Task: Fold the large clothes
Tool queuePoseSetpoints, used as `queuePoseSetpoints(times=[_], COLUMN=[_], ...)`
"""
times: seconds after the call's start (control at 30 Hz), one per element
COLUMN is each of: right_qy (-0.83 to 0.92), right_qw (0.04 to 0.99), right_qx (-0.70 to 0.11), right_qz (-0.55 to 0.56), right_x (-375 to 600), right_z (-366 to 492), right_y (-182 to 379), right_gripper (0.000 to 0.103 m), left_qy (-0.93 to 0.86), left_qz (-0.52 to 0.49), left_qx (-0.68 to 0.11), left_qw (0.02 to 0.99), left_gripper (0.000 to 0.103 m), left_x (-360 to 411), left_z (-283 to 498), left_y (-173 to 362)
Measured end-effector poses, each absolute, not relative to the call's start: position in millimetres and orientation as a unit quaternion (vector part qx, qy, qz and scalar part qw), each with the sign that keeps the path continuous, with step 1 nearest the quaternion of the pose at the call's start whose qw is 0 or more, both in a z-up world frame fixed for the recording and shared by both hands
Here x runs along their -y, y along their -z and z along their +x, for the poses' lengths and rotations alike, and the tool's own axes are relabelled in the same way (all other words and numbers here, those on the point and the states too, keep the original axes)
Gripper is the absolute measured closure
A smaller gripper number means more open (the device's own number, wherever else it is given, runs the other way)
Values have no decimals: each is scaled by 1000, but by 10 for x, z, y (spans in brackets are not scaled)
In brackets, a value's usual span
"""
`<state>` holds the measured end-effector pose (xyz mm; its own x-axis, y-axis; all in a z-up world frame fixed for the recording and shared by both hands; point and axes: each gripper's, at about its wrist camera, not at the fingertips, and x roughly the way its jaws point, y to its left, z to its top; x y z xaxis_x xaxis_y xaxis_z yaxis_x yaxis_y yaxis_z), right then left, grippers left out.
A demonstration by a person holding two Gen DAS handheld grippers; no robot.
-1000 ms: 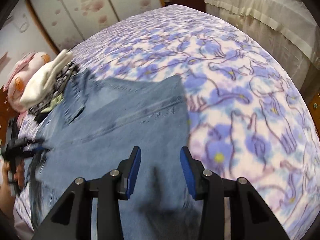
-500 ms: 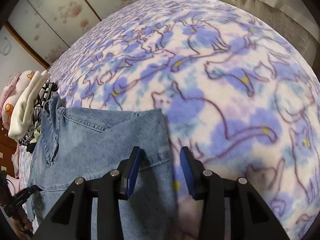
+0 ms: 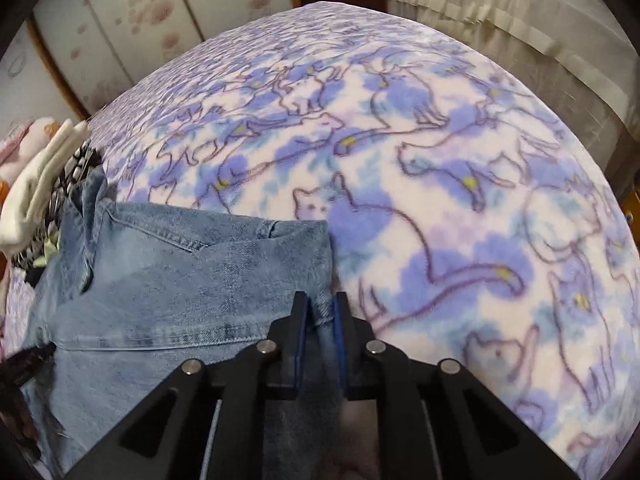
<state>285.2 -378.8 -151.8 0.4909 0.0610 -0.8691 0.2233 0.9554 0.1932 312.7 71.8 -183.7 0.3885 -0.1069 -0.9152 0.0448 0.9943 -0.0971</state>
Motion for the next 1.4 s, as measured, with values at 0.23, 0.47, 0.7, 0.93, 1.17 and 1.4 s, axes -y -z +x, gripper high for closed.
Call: queuePoseSetpoints(times=[0.23,0.47,0.7,0.93,1.17,1.4], right_qy=[2,-29,4,36,46,-69], right_qw=[844,830,852,839,882,870], right_qx=[-504,-534,-514,-535,-466,-482], right_qz=[186,161,93,91,53,77], right_x=[3877,3629,3497,3537,3247,2337], right_z=[2183,1712,1617,1625,1415,1622], right_y=[1276,1488,1461,1591,1046,1155], right_gripper=[67,67,90,87,85,85], left_qy=[64,73,58,54,54,74], left_qz=[-102,-133,-88,-86,-149,-71], left_qx=[-575,-562,-543,-561,-485,-512], left_qw=[809,813,833,821,860,853], left_gripper=[53,62,73,67,48,39], left_x=[-1035,-1017,-719,-727,-880,-104], left_z=[2722,2320,2260,2214,1964,2071], left_y=[1798,1845,1719,1806,1331,1474])
